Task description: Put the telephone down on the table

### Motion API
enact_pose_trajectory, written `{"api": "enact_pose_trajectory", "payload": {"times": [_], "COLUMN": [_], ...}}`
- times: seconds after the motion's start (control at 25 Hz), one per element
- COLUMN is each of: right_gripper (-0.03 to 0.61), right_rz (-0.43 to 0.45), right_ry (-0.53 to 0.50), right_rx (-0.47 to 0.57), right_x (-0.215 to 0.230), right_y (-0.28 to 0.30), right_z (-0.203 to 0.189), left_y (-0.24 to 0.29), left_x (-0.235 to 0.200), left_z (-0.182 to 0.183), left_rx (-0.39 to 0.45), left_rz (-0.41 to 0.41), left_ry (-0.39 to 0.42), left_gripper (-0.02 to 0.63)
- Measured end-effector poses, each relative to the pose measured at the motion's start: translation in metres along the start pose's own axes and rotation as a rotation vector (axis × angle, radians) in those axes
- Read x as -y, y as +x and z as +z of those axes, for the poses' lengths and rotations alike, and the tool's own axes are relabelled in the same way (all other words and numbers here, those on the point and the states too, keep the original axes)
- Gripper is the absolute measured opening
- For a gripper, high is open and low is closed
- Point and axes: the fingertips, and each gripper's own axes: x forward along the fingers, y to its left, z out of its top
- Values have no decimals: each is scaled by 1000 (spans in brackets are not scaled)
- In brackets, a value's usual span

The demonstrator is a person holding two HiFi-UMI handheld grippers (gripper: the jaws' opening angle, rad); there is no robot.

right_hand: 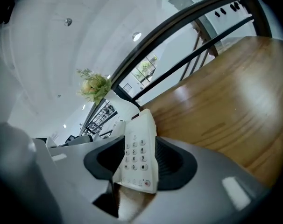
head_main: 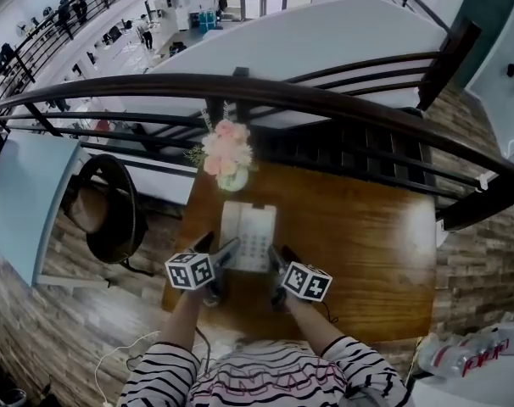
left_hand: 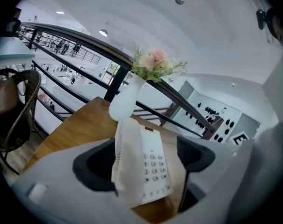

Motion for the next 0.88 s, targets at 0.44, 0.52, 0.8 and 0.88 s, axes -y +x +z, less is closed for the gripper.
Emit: {"api": "enact_pose_trajectory", "payload": {"times": [0.44,0.52,0.8,0.88], "right_gripper": [96,78,34,12], "right_rz": [-14,-3,15,18], "right_ry": [-79,-90,-132,-147], "right_rx": [85,104,148,160], "right_x": [-36,-43,-73,-81], "right_y": [-72,-87,-135,-149], "right_z": [-27,-35,-62,-70], "left_y": [-89,-106,-177,-196], "left_x": [50,59,77,82], "left_z": [-16,-22,-47,-55], "left_rx": [89,112,151,159], "left_rz": [-31,-28,-19,-16], "left_ry": [93,110,132,141], "left_gripper": [261,238,173,154]}}
